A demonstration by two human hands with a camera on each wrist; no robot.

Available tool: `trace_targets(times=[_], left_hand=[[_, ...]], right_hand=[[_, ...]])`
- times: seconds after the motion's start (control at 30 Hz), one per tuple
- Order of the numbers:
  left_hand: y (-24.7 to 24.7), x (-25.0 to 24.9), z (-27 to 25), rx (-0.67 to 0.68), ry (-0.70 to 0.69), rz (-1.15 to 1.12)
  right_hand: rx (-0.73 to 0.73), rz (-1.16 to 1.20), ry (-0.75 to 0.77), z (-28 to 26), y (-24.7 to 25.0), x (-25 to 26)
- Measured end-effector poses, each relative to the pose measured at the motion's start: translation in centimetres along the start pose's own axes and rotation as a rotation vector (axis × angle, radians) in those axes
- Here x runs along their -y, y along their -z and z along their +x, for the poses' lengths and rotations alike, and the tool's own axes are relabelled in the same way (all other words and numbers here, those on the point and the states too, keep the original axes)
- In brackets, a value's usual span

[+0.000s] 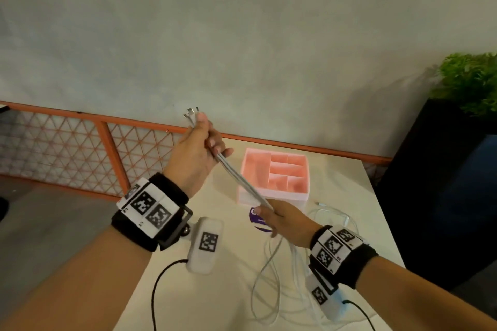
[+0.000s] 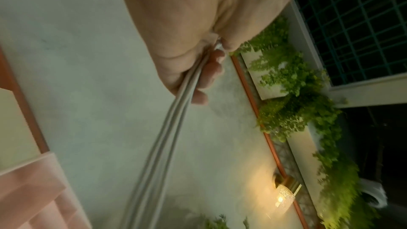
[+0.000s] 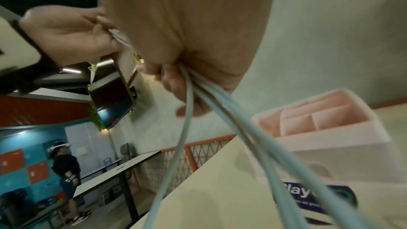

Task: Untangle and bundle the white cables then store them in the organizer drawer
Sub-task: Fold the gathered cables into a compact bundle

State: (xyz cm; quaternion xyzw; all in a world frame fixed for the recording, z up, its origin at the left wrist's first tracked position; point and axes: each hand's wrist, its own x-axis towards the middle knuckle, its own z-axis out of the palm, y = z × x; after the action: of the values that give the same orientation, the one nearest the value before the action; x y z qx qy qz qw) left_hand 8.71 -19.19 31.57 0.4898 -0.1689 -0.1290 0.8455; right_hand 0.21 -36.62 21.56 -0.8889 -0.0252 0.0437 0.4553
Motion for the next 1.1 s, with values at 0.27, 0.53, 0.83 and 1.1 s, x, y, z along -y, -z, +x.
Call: trace_targets(times=[0.27,0.53,0.83,1.1], left_hand=[[5.5,2.4,0.0,-0.146,0.100,0.239],[7.5,6.7,-0.2,-0.386,0.306,0.555],[-1.6,10.7,-2.3,0.180,0.018,0.556],[1.3,10.5,-3.4,0.262,0.143,0.717]], right_hand=[[-0.114,-0.081,0.080,-2.1,6.0,1.5],[-0.083,-0.468,0.088,-1.1,9.8,4.9],[0.057,-0.582,0.130,-0.3,8.7,8.2],[-0.170,-0.482,0.077,-1.3,13.9,7.3]])
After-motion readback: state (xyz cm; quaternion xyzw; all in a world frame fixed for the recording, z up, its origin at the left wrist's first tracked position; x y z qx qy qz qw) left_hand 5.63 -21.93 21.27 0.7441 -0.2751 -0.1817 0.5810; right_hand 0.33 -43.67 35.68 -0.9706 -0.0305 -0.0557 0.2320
